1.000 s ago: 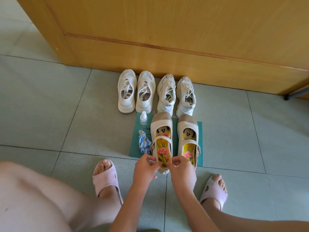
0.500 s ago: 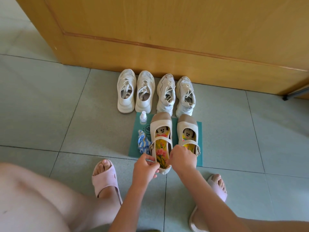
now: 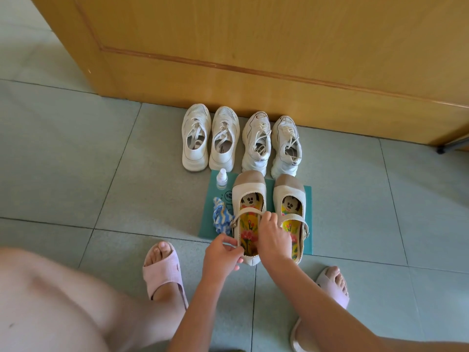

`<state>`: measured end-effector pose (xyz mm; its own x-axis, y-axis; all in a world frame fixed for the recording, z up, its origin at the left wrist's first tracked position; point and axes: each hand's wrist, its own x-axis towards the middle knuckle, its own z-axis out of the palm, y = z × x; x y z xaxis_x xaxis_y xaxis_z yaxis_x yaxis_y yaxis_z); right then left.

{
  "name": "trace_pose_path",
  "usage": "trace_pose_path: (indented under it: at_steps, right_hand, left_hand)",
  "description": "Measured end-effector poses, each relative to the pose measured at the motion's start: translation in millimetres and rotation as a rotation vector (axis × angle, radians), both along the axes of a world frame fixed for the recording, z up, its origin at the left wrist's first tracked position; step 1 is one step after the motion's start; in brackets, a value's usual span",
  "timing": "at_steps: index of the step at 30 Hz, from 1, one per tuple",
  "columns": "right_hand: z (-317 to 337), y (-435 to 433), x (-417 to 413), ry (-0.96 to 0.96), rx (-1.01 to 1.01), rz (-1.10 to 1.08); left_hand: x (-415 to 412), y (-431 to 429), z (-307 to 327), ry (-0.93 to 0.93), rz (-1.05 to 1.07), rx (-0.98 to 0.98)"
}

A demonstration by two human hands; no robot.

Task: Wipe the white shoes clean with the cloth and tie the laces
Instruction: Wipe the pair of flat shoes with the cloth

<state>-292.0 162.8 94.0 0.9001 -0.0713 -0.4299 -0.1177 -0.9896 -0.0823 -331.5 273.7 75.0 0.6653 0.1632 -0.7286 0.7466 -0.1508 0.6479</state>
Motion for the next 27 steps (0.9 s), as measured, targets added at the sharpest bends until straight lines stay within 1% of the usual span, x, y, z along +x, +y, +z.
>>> trace_pose_path:
  at_steps: [3, 7, 11, 15, 19, 23, 25, 27]
  right_hand:
    - [-4.0, 1.0, 1.4, -0.024, 0.000, -0.001]
    - [-8.8, -5.2, 7.5, -0.038, 0.056, -0.072]
    - [-17.0, -1.4, 5.7, -0.054, -0.012, -0.051]
    - [-16.9, -2.7, 6.1, -0.061, 0.037, -0.071]
    - [0.7, -15.6, 0.3, -0.103, 0.273, -0.225]
    - [16.7, -55.7, -16.9, -0.239, 0.412, -0.430]
    - [16.2, -73.3, -25.5, -0.221, 0.448, -0.525]
    - [13.5, -81.6, -30.7, -0.155, 0.425, -0.553]
  left_hand:
    - [0.1, 0.1, 0.0, 0.004, -0.011, 0.007]
    - [3.0, -3.5, 1.6, -0.041, -0.100, 0.087]
    - [7.0, -7.0, 3.1, -0.070, -0.082, 0.103]
    - [8.6, -5.9, 2.5, -0.060, -0.068, 0.092]
    - [8.8, -5.6, 1.1, -0.090, -0.095, 0.109]
    - [12.6, -9.9, 6.2, -0.246, -0.132, 0.255]
    - [13.7, -20.0, 13.5, -0.311, -0.145, 0.257]
    - [13.3, -36.3, 21.3, -0.333, -0.195, 0.205]
